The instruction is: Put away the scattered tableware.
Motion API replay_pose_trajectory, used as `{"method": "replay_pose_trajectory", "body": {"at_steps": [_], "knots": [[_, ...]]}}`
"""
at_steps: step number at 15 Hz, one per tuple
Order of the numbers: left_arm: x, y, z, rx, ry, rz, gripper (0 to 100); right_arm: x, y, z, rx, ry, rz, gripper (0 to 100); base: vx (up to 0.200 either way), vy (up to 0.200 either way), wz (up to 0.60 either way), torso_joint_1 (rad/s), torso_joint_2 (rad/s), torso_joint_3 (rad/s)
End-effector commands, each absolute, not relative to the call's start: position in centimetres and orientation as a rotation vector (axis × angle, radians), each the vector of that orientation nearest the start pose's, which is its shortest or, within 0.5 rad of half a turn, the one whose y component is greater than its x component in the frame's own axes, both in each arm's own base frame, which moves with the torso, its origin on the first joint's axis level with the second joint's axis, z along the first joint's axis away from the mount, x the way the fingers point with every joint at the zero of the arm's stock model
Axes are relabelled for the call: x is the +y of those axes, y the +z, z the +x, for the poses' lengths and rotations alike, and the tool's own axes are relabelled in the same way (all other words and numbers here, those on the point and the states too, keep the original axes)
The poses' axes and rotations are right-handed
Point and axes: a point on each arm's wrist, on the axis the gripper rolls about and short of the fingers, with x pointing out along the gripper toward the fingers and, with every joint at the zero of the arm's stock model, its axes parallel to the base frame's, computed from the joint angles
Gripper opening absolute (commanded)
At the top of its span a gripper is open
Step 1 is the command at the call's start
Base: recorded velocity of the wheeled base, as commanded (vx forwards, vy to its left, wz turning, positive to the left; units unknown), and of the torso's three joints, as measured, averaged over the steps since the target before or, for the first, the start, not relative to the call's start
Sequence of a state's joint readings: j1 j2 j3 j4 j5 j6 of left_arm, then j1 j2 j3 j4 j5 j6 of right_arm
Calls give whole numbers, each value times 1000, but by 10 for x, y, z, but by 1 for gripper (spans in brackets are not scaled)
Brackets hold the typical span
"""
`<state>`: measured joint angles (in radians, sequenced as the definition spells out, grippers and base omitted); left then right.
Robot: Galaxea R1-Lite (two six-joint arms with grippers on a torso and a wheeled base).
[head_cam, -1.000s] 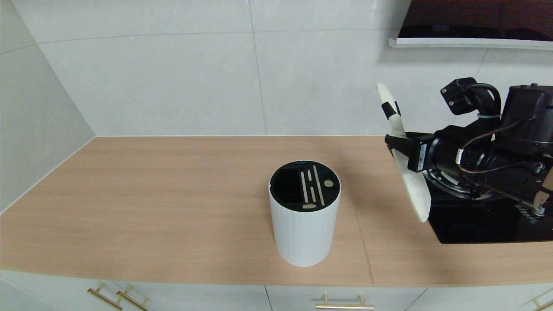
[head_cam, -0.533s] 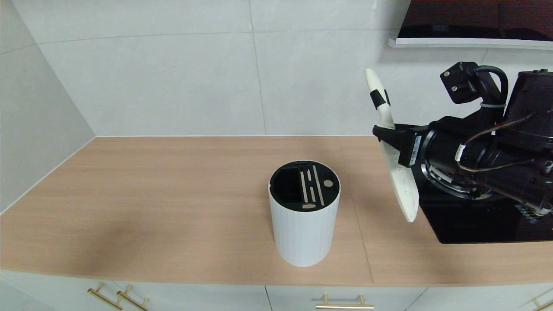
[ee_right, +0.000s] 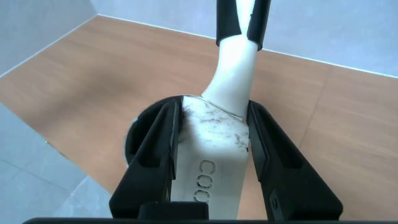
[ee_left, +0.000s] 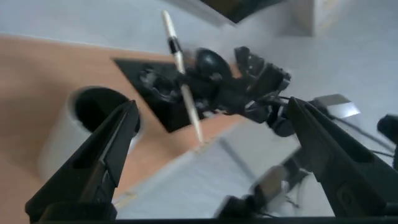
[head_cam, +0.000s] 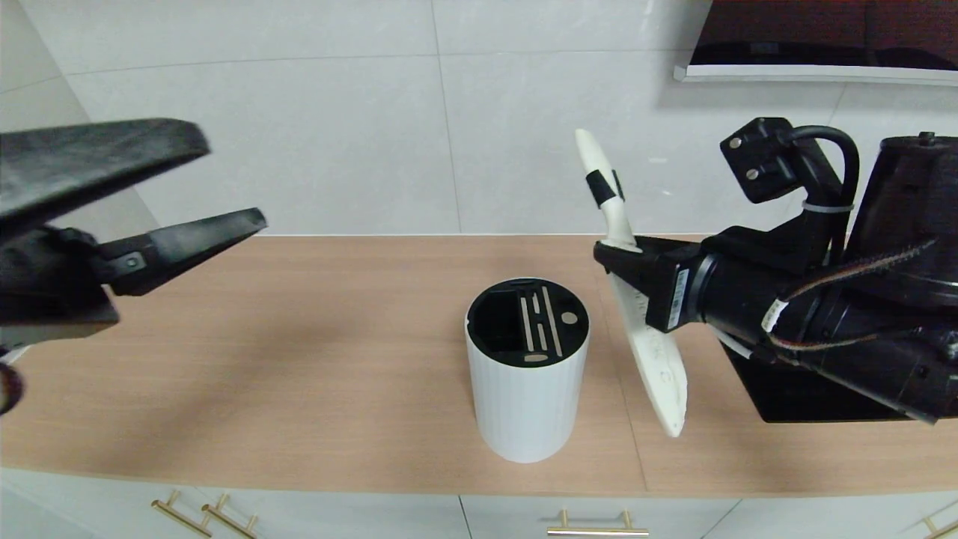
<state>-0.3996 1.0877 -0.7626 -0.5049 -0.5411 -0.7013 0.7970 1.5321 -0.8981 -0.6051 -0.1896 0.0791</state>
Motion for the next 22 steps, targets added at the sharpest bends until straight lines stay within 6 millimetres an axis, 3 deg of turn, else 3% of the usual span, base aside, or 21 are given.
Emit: {"method": "replay_pose_trajectory", "body": {"at_steps": [1,4,7,13,22], "knots": [[-115,253,201,355,-946,-663,100,211,245,184,83,670,58,0,0,0,0,0,0,0],[-154,232,216,311,-854,-630,100,221,242,177,105,707,76,0,0,0,0,0,0,0],[-171,225,212,286,-855,-602,100,227,238,167,117,747,67,0,0,0,0,0,0,0],[-179,222,206,294,-868,-586,100,240,224,158,158,799,36,0,0,0,0,0,0,0],[-181,221,204,298,-875,-584,100,247,220,143,168,854,21,0,0,0,0,0,0,0]]}}
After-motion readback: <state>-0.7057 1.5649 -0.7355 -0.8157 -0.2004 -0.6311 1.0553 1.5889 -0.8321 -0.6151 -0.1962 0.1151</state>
